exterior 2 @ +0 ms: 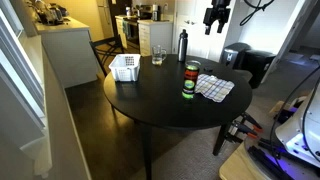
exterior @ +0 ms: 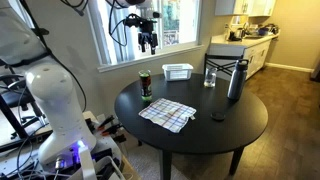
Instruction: Pour the tennis balls onto the table
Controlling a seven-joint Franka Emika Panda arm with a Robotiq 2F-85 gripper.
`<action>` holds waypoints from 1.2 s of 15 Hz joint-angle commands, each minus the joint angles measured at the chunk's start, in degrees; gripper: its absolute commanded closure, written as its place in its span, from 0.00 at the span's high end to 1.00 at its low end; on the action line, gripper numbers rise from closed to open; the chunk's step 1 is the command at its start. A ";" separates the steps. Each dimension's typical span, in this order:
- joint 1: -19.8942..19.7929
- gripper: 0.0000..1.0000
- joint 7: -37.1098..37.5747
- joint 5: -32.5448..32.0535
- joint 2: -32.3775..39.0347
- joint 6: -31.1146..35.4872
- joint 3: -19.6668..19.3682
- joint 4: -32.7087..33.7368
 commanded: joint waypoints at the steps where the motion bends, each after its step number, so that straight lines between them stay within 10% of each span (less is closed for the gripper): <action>1: 0.25 1.00 0.06 -0.09 0.03 -0.16 -0.23 0.13; 18: 0.28 1.00 0.92 -0.79 -0.36 0.95 0.32 -0.40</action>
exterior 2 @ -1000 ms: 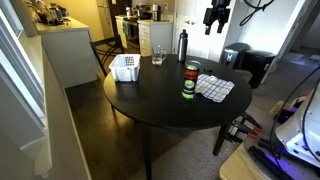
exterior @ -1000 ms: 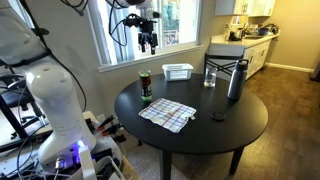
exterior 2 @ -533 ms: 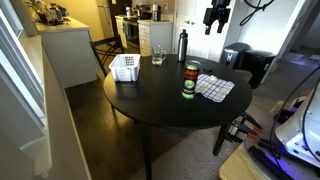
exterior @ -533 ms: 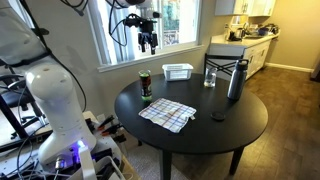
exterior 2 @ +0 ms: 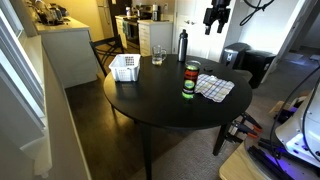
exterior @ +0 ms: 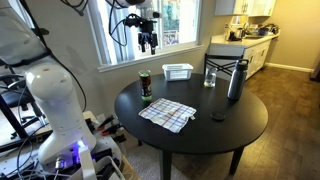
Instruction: Pour the tennis balls onto the table
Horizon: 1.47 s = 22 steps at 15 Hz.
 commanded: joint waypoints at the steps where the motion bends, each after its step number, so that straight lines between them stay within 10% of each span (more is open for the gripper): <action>1: 0.29 1.00 1.57 -1.83 -0.72 2.27 0.90 -1.09; 9: 3.18 1.00 2.97 -9.55 -3.61 15.25 6.83 -8.76; 22: 11.70 1.00 -2.13 -10.12 -12.64 14.62 11.55 -22.61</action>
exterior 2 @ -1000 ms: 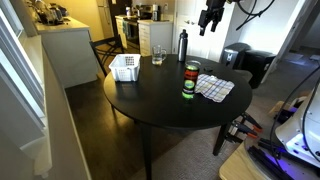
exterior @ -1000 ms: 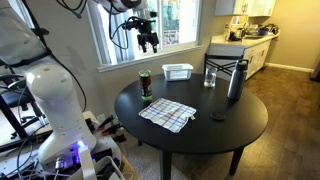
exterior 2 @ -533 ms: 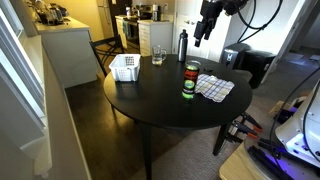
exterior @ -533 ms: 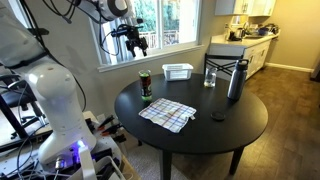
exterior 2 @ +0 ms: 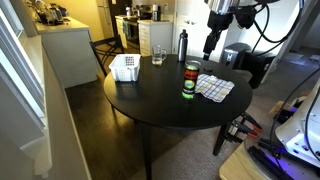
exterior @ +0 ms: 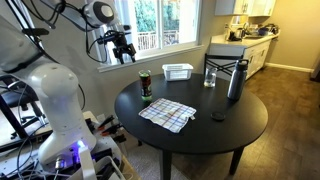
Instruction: Pour the tennis balls onto the table
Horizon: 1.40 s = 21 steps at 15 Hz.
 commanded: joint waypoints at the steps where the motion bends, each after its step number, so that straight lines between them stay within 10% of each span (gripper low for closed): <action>1: 1.51 1.00 -6.22 -3.29 -2.39 0.66 -0.86 -4.43; 10: 3.31 1.00 -32.95 -9.63 1.47 3.65 -8.17 -3.71; 21: 6.95 1.00 -45.75 -20.44 13.86 7.42 -3.20 1.80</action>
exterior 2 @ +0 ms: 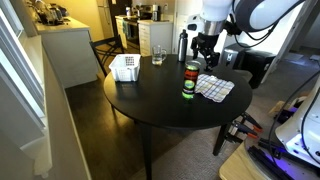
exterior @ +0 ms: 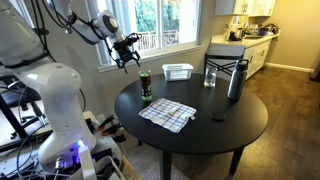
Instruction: Pour the tennis balls onto the table
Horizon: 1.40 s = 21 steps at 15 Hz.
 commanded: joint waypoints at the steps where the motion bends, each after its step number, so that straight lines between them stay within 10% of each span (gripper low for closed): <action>1: 0.40 1.00 -5.79 -4.20 3.35 0.35 1.37 1.34; 11: 0.73 1.00 -27.42 -10.38 1.44 1.19 2.45 -1.91; 21: 0.44 1.00 -24.46 -7.92 3.81 -0.09 2.62 0.10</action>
